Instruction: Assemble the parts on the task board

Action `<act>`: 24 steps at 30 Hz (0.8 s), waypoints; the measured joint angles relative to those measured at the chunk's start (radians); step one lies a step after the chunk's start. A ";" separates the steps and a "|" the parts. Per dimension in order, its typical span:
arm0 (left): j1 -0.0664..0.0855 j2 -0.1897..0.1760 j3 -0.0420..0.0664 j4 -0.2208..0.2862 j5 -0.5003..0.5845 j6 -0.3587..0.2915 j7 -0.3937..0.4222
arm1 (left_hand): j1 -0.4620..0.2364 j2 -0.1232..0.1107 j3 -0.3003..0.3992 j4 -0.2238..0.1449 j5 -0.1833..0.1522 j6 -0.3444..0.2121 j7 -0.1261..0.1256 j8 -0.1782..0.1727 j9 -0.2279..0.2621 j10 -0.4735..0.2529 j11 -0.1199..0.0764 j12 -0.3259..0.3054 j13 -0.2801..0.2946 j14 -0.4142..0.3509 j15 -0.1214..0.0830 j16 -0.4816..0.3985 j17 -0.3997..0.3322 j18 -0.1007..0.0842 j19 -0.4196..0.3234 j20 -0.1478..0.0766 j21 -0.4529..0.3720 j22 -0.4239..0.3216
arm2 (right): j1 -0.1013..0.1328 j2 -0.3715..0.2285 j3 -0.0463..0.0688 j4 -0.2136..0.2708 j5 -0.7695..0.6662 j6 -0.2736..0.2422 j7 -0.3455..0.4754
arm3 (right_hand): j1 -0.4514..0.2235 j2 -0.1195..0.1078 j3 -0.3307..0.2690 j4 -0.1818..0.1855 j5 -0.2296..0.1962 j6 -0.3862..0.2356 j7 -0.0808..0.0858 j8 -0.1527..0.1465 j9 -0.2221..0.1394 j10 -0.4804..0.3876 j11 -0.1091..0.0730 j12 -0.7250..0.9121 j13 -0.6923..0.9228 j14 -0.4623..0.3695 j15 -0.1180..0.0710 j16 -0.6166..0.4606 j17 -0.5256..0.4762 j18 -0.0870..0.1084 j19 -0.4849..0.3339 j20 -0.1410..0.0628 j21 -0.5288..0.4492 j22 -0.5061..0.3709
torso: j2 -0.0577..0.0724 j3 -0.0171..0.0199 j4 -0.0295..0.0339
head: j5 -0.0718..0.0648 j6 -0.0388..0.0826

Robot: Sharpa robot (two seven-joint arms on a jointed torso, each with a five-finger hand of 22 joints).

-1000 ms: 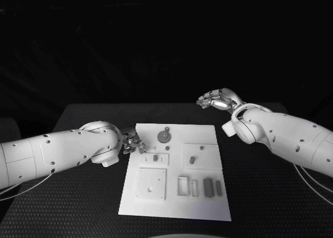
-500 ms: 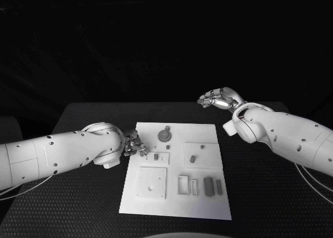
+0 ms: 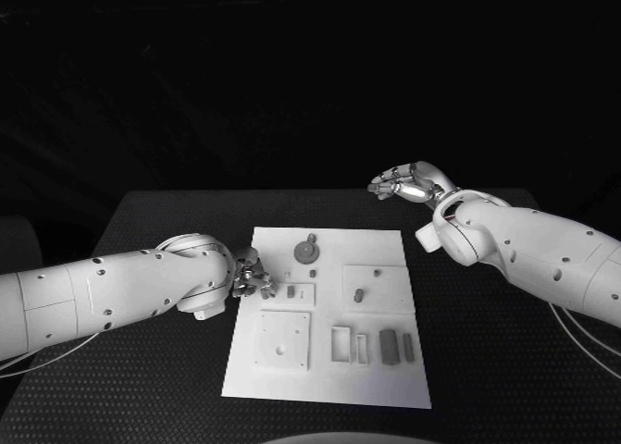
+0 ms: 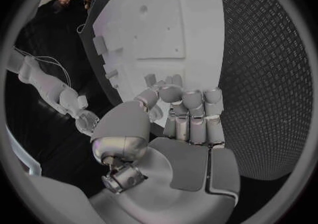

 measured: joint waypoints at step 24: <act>-0.004 0.008 0.002 -0.005 -0.021 -0.003 -0.001 | -0.003 -0.005 -0.001 -0.001 0.004 0.010 -0.007 0.001 -0.002 0.005 -0.002 0.000 0.000 0.001 -0.006 0.004 0.000 0.000 0.000 0.000 0.004 -0.002 | 0.000 0.000 0.000 0.000 0.000 0.001 0.000 | 0.000 0.000 -0.003 0.003 0.000 0.000 0.000 0.000 -0.001 0.000 0.000 0.000 0.000 0.000 0.000 0.000 -0.001 0.000 -0.004 0.004 0.000 0.003 | 0.000 0.0000 0.0003 | -0.004 -0.003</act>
